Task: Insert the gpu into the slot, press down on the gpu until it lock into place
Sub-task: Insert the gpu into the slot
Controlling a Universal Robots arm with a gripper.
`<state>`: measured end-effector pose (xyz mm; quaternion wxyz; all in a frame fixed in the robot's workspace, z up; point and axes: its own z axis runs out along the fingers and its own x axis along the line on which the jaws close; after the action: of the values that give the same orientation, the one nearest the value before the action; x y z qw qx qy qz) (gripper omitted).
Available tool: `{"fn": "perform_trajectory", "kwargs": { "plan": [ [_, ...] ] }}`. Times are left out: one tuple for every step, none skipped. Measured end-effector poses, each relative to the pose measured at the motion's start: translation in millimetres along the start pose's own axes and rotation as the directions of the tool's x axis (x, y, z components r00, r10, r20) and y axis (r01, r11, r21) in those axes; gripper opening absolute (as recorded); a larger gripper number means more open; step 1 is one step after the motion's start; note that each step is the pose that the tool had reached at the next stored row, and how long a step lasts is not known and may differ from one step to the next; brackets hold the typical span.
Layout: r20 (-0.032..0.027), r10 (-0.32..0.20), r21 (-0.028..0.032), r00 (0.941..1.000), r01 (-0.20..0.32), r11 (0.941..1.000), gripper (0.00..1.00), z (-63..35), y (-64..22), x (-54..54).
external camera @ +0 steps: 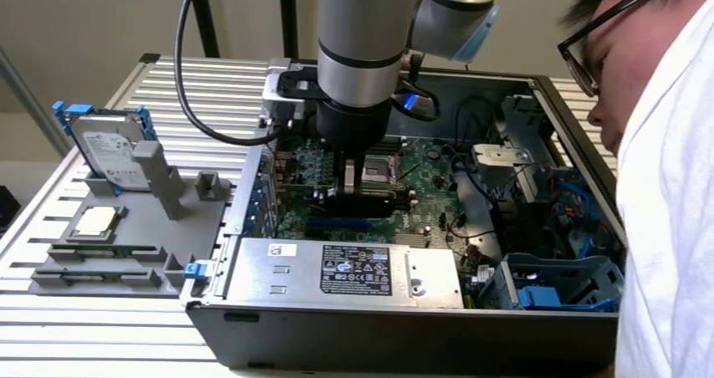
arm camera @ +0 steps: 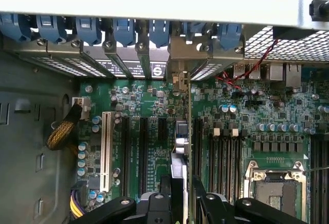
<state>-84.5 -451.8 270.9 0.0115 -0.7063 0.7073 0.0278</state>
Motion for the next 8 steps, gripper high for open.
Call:
{"fn": "perform_trajectory", "kwargs": {
  "plan": [
    [-0.0001, 0.0, 0.0, 1.0, 0.0, 1.0, 0.26, 0.1, 0.0, 0.0],
    [-0.0001, 0.0, 0.0, 1.0, 0.0, 1.0, 0.26, 0.2, 0.0, 0.0],
    [0.0, 0.001, 0.0, 1.0, -0.001, 1.0, 0.26, 0.4, 0.0, 0.0],
    [0.0, 0.001, 0.0, 1.0, -0.001, 1.0, 0.26, 0.5, 0.0, 0.0],
    [0.0, 0.002, 0.0001, 1.0, -0.002, 1.0, 0.26, 0.6, 0.0, 0.0],
    [0.0, 0.002, 0.0001, 1.0, -0.002, 1.0, 0.26, 0.7, 0.0, 0.0],
    [0.0001, 0.003, 0.0002, 1.0, -0.003, 1.0, 0.26, 0.8, 0.0, 0.0],
    [0.0001, 0.004, 0.0002, 1.0, -0.004, 1.0, 0.26, 0.8, 0.0, 0.0]
  ]
}}
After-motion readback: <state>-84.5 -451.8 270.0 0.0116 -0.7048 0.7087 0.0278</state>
